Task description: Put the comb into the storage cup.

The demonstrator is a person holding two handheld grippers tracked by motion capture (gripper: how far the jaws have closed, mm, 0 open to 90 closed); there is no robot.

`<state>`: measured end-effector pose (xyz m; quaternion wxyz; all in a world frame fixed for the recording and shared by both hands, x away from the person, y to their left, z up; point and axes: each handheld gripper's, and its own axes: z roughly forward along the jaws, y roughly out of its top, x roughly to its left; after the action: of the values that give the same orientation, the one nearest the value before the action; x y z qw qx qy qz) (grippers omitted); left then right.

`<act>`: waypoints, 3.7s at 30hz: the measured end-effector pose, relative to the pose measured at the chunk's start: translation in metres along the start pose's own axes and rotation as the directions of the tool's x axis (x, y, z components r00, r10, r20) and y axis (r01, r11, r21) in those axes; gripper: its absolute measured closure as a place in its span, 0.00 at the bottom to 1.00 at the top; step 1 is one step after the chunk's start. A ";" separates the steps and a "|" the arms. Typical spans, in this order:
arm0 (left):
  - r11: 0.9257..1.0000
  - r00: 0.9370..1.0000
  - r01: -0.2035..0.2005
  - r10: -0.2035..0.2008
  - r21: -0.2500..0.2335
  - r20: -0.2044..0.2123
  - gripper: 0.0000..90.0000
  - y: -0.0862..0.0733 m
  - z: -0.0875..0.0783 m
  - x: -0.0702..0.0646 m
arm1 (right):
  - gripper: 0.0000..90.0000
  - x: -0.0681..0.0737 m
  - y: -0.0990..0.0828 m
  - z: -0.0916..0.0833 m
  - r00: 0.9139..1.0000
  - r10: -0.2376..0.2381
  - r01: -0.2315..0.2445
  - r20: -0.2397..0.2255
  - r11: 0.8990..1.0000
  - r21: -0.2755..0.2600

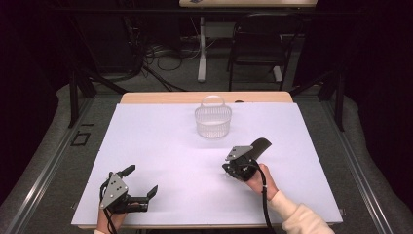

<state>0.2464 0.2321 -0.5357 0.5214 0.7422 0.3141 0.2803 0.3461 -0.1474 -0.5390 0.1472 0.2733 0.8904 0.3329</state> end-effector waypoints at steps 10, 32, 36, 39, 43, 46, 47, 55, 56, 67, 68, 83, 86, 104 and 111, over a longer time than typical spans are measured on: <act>1.000 1.000 -0.001 0.001 -0.001 0.001 0.00 0.000 0.000 0.001 | 1.00 -0.001 -0.003 -0.003 1.000 0.014 -0.014 -0.009 1.000 0.027; 1.000 1.000 -0.004 0.004 0.002 0.011 0.00 0.001 0.003 0.002 | 1.00 -0.002 -0.012 -0.013 0.999 0.044 -0.043 -0.015 0.997 0.063; 1.000 1.000 -0.003 0.003 0.002 0.012 0.00 0.001 0.003 0.001 | 1.00 -0.002 -0.013 -0.013 0.999 0.043 -0.041 -0.021 0.996 0.073; 1.000 1.000 -0.006 0.006 0.000 0.013 0.00 0.001 0.003 0.002 | 1.00 -0.002 -0.014 -0.014 0.998 0.052 -0.050 -0.019 0.996 0.079; 1.000 1.000 -0.005 0.005 0.002 0.012 0.00 0.000 0.003 0.002 | 1.00 -0.004 -0.015 -0.016 0.998 0.054 -0.052 -0.023 0.995 0.084; 1.000 1.000 -0.005 0.005 0.002 0.013 0.00 0.001 0.003 0.002 | 1.00 -0.005 -0.017 -0.017 0.998 0.061 -0.058 -0.026 0.994 0.089; 1.000 1.000 -0.003 0.003 0.002 0.012 0.00 0.001 0.003 0.002 | 1.00 -0.005 -0.018 -0.018 0.997 0.066 -0.064 -0.027 0.994 0.090; 1.000 1.000 -0.006 0.006 0.003 0.012 0.00 0.001 0.003 0.002 | 1.00 -0.006 -0.022 -0.023 0.997 0.073 -0.070 -0.028 0.993 0.098; 1.000 1.000 -0.004 0.004 0.002 0.011 0.00 0.001 0.003 0.002 | 1.00 -0.006 -0.022 -0.024 0.997 0.073 -0.070 -0.027 0.993 0.095; 1.000 1.000 -0.006 0.006 0.004 0.010 0.00 0.000 0.002 0.002 | 1.00 -0.007 -0.024 -0.027 0.997 0.074 -0.071 -0.023 0.991 0.112; 1.000 1.000 -0.005 0.005 0.004 0.010 0.00 0.000 0.002 0.002 | 1.00 -0.007 -0.025 -0.028 0.997 0.080 -0.077 -0.024 0.991 0.112; 1.000 1.000 -0.005 0.005 0.003 0.011 0.00 0.000 0.002 0.002 | 1.00 -0.016 -0.036 -0.037 0.993 0.114 -0.114 0.003 0.985 0.132; 1.000 1.000 -0.006 0.006 0.003 0.012 0.00 0.000 0.002 0.002 | 1.00 -0.018 -0.038 -0.038 0.993 0.117 -0.117 0.006 0.984 0.135; 1.000 1.000 -0.007 0.007 0.003 0.011 0.00 0.000 0.002 0.002 | 1.00 -0.032 -0.045 -0.042 0.985 0.159 -0.167 0.063 0.974 0.156; 1.000 1.000 -0.005 0.005 0.002 0.011 0.00 0.000 0.002 0.002 | 1.00 -0.039 -0.047 -0.046 0.981 0.172 -0.185 0.090 0.969 0.163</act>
<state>0.2488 0.2322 -0.5356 0.5215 0.7451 0.3097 0.2773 0.3389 -0.2229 -0.5338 0.1260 0.3761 0.8813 0.2570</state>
